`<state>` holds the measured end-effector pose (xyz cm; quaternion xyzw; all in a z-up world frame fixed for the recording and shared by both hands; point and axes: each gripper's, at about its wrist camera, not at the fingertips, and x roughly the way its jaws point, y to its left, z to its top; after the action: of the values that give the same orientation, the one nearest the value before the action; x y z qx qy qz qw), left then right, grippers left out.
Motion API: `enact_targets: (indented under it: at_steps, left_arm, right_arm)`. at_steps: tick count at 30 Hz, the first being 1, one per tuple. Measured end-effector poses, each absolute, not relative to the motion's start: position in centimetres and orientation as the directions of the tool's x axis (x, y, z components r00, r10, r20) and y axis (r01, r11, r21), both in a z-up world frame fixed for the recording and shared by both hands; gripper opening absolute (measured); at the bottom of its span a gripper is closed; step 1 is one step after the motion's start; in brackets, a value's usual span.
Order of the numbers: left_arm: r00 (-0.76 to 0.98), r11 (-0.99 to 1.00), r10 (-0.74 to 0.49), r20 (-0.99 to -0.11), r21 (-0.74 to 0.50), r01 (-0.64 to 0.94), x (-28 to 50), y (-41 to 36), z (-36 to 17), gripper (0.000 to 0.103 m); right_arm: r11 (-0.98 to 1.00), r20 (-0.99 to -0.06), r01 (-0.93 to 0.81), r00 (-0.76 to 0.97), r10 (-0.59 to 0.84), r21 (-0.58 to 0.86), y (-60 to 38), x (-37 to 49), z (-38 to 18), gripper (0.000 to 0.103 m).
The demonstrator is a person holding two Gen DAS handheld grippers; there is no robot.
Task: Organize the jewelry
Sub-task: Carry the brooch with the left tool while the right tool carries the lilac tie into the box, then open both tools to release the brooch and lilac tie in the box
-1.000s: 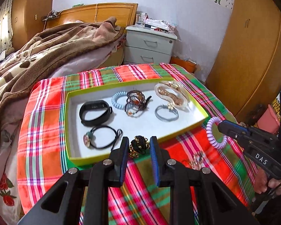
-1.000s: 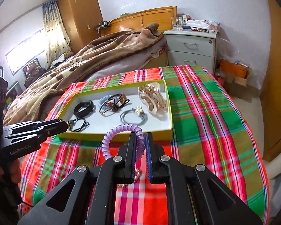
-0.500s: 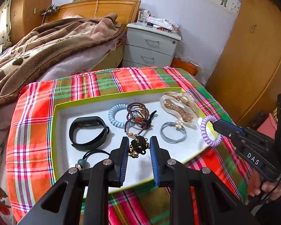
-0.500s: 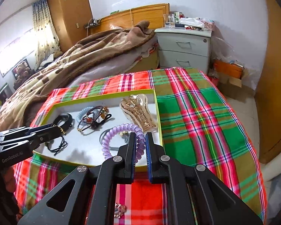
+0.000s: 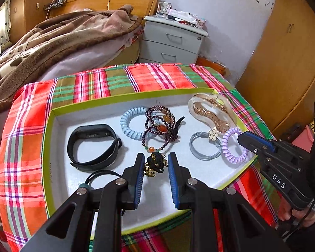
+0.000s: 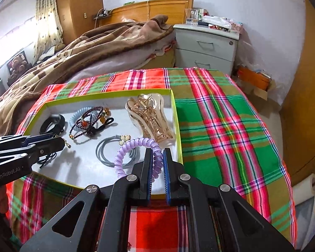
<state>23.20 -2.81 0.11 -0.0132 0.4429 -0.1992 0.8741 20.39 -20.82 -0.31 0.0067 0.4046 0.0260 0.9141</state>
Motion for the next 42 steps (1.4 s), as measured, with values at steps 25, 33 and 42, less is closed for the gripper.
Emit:
enact_targets:
  at_steps: [25,33,42]
  left_arm:
    - [0.499,0.926,-0.334,-0.800,-0.180,0.331,23.5,-3.4,-1.1,0.025]
    - [0.503,0.931,-0.322,-0.802,-0.170,0.325,23.4,-3.5,-1.0,0.033]
    - [0.510,0.928,-0.328,-0.796,-0.171,0.330,23.1,-3.5,-0.5,0.034]
  right_arm:
    - [0.998,-0.767,-0.049,0.640,0.052,0.026,-20.7,20.8,-1.0,0.010]
    - [0.998,-0.764,-0.045,0.643,0.054,0.032,-20.8,20.8,-1.0,0.010]
    - [0.998,-0.752,-0.038,0.657,0.056,0.041,-21.0,20.3,-0.5,0.012]
